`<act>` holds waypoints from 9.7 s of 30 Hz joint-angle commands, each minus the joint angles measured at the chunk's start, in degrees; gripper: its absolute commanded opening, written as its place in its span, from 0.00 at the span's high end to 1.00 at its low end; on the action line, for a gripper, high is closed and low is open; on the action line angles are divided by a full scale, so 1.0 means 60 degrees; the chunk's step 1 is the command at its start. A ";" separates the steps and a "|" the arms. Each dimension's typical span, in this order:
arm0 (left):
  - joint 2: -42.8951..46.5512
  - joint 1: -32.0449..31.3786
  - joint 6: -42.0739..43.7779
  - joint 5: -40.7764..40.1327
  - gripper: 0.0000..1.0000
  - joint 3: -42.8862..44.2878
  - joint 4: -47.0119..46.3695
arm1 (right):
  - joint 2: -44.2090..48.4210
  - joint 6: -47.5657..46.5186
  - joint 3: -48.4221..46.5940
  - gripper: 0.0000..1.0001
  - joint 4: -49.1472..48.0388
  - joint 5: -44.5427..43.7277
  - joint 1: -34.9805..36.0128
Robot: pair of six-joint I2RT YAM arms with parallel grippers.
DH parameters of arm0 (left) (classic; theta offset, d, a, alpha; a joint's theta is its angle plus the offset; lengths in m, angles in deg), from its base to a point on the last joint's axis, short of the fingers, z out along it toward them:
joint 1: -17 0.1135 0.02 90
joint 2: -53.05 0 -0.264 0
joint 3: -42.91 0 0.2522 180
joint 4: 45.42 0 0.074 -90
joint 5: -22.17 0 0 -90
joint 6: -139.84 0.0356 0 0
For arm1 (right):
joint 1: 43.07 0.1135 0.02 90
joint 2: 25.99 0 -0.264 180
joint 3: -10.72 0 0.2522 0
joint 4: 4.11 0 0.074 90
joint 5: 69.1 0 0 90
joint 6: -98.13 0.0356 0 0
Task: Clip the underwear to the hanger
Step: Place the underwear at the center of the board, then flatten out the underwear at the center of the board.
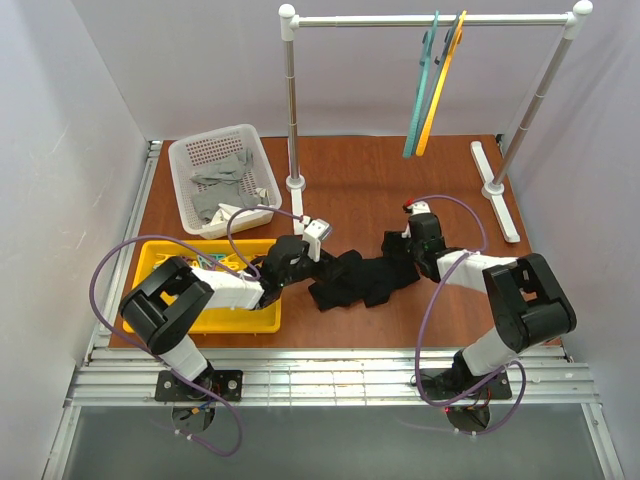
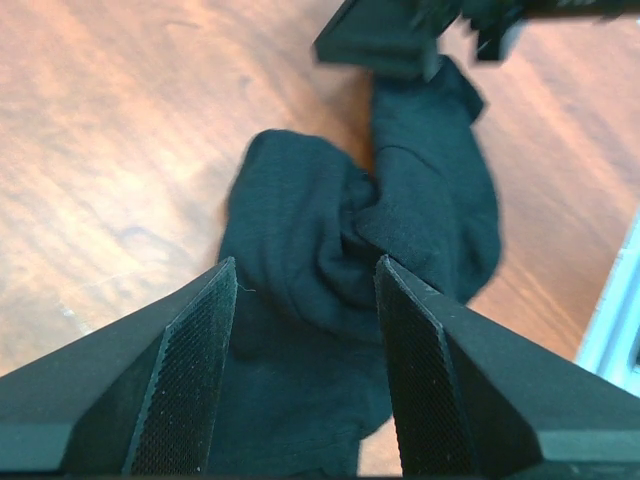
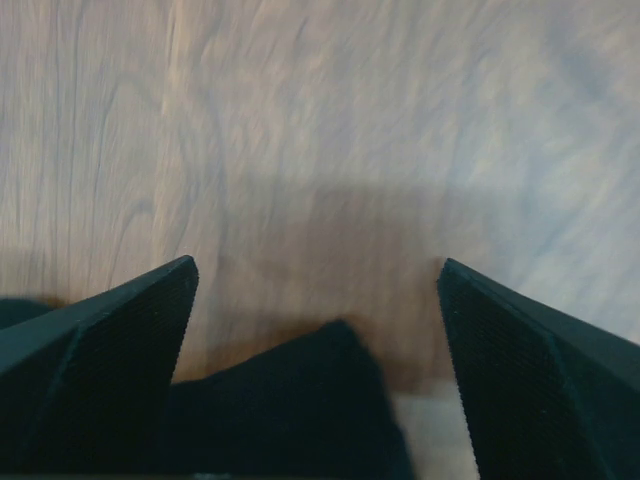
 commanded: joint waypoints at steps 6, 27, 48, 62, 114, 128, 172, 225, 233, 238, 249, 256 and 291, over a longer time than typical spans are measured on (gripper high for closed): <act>0.0505 -0.0118 -0.0412 0.1154 0.58 -0.0413 -0.0474 | 0.0560 0.0451 0.0116 0.48 0.0776 0.0416 0.0565; 0.1108 -0.0133 0.1185 -0.0720 0.97 0.1241 0.1151 | 0.4691 0.0699 0.0672 0.99 0.1830 -0.1163 0.1383; 0.1107 -0.0133 0.0130 -0.2639 0.45 -0.0018 0.0479 | 0.1984 -0.0823 0.0746 0.17 -0.2013 -0.0114 0.2353; -0.0108 0.0438 0.0745 -0.1512 0.44 0.0524 -0.0840 | -0.0082 -0.1966 0.0805 0.20 -0.5212 0.2467 0.1446; 0.3069 0.0790 0.0643 -0.2464 0.44 0.0084 0.0624 | 0.7768 -0.1439 0.1347 0.96 -0.2344 0.1620 0.1474; 0.1619 0.0045 0.0203 -0.2389 0.44 -0.0472 -0.0356 | 0.3928 -0.1235 0.1083 0.01 -0.2828 -0.0959 0.0976; -0.1150 -0.2799 -0.1599 -0.2111 0.72 -0.0106 0.0141 | 0.4063 0.2604 0.2827 0.48 0.1670 -0.2263 0.2294; 0.1911 0.0292 0.1902 -0.3195 1.00 0.3922 0.1651 | 0.4268 -0.1599 -0.3910 0.99 -0.0102 -0.1620 0.2280; 0.2615 0.0292 0.1011 -0.2991 1.00 0.0972 0.0289 | 0.4106 -0.1615 -0.1839 0.99 -0.0965 -0.0595 0.2280; 0.3171 0.0219 -0.0338 -0.2889 1.00 -0.1245 -0.0385 | 0.4369 -0.0620 0.0464 0.99 -0.1216 -0.0271 0.2440; 0.4752 -0.0557 -0.0719 -0.3518 0.51 -0.2200 0.1532 | 0.6536 0.0246 0.2094 0.75 0.0936 -0.1502 0.3978; 0.4726 -0.0762 -0.0705 -0.3928 0.46 -0.1923 0.1621 | 0.6788 -0.0061 0.1860 0.17 0.1026 -0.1661 0.4038; 0.5471 0.1655 -0.0309 -0.4325 0.52 -0.2215 0.1591 | 0.2068 0.1623 0.2490 0.99 0.0058 -0.2555 0.3452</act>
